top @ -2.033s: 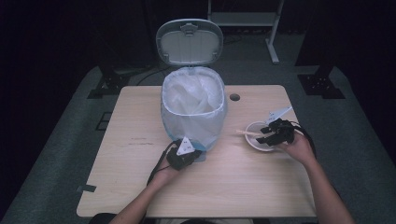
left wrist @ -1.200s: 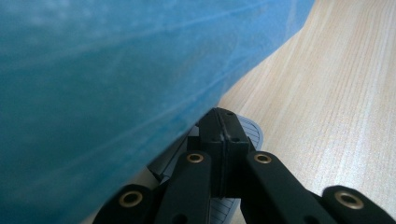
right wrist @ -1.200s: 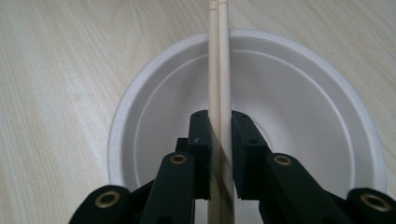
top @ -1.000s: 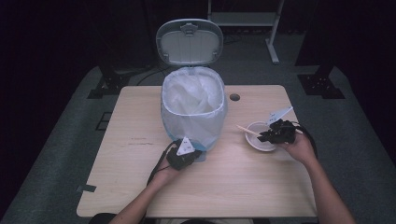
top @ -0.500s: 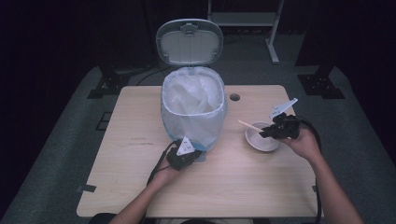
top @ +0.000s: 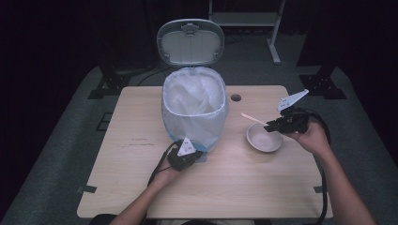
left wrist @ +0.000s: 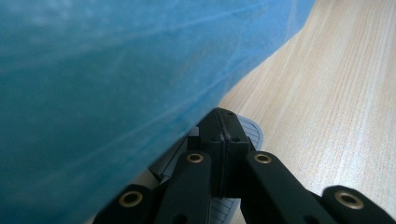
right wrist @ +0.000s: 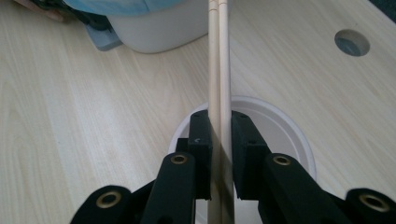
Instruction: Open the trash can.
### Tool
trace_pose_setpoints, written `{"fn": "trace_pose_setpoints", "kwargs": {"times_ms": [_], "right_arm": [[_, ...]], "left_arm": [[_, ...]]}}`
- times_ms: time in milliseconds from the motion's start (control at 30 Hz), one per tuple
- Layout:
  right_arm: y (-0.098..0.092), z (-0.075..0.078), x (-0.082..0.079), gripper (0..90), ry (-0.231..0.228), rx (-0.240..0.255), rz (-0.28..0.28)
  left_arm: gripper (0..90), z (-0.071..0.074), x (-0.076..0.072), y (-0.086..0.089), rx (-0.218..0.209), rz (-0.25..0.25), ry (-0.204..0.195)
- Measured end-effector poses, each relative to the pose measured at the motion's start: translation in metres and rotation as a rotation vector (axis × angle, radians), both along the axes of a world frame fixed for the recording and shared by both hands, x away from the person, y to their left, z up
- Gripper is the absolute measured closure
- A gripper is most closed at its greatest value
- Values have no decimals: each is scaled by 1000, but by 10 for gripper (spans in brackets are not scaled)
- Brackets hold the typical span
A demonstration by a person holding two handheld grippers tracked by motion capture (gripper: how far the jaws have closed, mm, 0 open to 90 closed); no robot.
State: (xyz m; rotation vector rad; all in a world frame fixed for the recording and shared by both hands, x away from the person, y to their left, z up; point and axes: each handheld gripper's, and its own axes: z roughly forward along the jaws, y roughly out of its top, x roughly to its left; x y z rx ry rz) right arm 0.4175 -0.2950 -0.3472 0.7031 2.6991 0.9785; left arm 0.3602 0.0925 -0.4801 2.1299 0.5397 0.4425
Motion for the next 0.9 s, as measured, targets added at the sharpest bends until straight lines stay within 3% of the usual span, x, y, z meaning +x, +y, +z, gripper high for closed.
{"fn": "trace_pose_setpoints", "kwargs": {"times_ms": [133, 900], "right_arm": [[-1, 11, -3, 792, -8, 0, 11], [6, 72, -13, 792, -55, -17, 63]], "left_arm": [[900, 0, -1, 0, 1, 2, 14], [900, 0, -1, 0, 12, -4, -1]]}}
